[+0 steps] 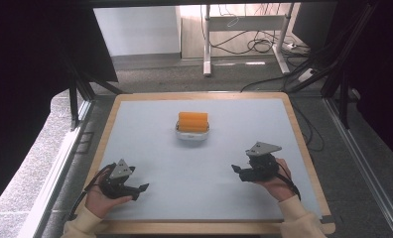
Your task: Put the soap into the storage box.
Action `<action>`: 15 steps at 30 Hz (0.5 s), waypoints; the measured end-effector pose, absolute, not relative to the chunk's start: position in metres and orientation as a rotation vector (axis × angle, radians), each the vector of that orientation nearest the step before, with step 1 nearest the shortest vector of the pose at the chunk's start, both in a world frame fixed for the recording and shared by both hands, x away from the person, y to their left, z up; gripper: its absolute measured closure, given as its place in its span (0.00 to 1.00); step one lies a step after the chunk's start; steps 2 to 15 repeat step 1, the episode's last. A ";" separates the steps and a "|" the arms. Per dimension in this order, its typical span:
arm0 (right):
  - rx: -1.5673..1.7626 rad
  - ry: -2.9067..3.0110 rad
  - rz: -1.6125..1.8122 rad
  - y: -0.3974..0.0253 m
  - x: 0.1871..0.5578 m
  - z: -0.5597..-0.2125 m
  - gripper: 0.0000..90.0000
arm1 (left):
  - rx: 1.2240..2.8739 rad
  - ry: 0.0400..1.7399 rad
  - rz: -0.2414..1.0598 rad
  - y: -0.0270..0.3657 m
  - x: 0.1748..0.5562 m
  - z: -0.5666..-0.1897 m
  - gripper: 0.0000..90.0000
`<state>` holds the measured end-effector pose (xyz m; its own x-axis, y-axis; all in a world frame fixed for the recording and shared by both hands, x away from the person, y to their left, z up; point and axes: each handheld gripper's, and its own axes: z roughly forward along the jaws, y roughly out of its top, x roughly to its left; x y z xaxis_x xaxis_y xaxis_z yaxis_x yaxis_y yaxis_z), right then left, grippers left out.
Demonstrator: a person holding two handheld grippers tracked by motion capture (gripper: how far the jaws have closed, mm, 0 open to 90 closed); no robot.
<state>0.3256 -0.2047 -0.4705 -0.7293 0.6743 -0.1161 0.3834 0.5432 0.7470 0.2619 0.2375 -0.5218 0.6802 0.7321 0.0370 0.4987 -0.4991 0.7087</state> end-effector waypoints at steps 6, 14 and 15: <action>0.864 2.392 1.019 -0.205 0.326 -0.471 0.28 | 2.205 0.941 0.439 0.237 0.262 -0.522 0.22; 0.864 2.392 1.019 -0.205 0.326 -0.471 0.28 | 2.205 0.941 0.439 0.237 0.262 -0.522 0.22; 0.864 2.392 1.019 -0.205 0.326 -0.471 0.28 | 2.205 0.941 0.439 0.237 0.262 -0.522 0.22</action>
